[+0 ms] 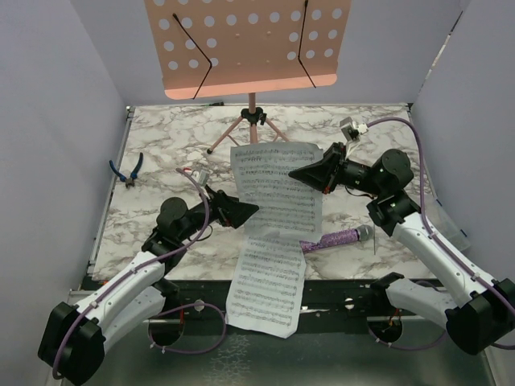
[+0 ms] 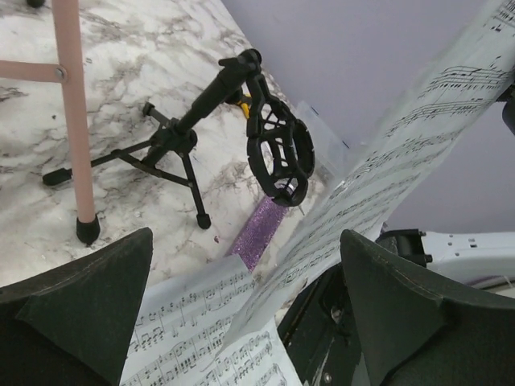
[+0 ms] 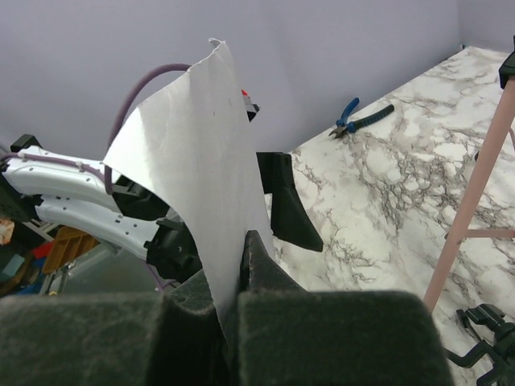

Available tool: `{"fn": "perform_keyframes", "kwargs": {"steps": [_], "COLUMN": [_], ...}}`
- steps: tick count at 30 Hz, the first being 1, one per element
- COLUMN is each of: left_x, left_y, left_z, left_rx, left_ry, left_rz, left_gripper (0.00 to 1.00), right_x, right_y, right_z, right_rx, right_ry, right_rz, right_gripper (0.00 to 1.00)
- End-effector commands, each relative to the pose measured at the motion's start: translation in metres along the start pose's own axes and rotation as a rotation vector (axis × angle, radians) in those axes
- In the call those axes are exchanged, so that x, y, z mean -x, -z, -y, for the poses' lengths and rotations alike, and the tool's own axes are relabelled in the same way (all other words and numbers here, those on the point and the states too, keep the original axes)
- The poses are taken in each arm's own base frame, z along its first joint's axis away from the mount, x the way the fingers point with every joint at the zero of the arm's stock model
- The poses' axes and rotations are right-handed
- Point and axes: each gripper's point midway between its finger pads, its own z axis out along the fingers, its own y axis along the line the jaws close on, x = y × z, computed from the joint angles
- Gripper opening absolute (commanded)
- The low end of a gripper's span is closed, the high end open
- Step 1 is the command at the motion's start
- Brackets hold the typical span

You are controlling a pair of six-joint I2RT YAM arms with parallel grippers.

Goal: Set up the instrument practice props

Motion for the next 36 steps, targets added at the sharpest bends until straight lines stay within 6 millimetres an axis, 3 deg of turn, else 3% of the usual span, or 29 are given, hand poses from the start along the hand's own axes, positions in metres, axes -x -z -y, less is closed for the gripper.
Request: {"fn": "perform_keyframes", "kwargs": {"steps": [1, 8, 18, 30, 36], "left_x": [0.009, 0.019, 0.036, 0.03, 0.016], "left_y": [-0.009, -0.011, 0.003, 0.005, 0.0], "left_z": [0.035, 0.061, 0.092, 0.083, 0.075], "left_rx": [-0.171, -0.295, -0.402, -0.373, -0.373], "left_ry": [-0.024, -0.034, -0.089, -0.083, -0.062], "left_rz": [-0.036, -0.035, 0.016, 0.03, -0.034], "left_gripper": [0.99, 0.99, 0.98, 0.68, 0.54], "right_x": [0.0, -0.001, -0.002, -0.013, -0.015], "right_y": [-0.001, -0.003, -0.005, -0.003, -0.003], "right_z": [-0.005, -0.009, -0.015, -0.016, -0.017], "right_rx": [0.019, 0.057, 0.105, 0.132, 0.152], "right_ry": [-0.024, -0.057, -0.069, -0.099, -0.103], "right_rz": [-0.008, -0.006, -0.013, -0.024, -0.029], "right_gripper": [0.0, 0.0, 0.01, 0.01, 0.01]}}
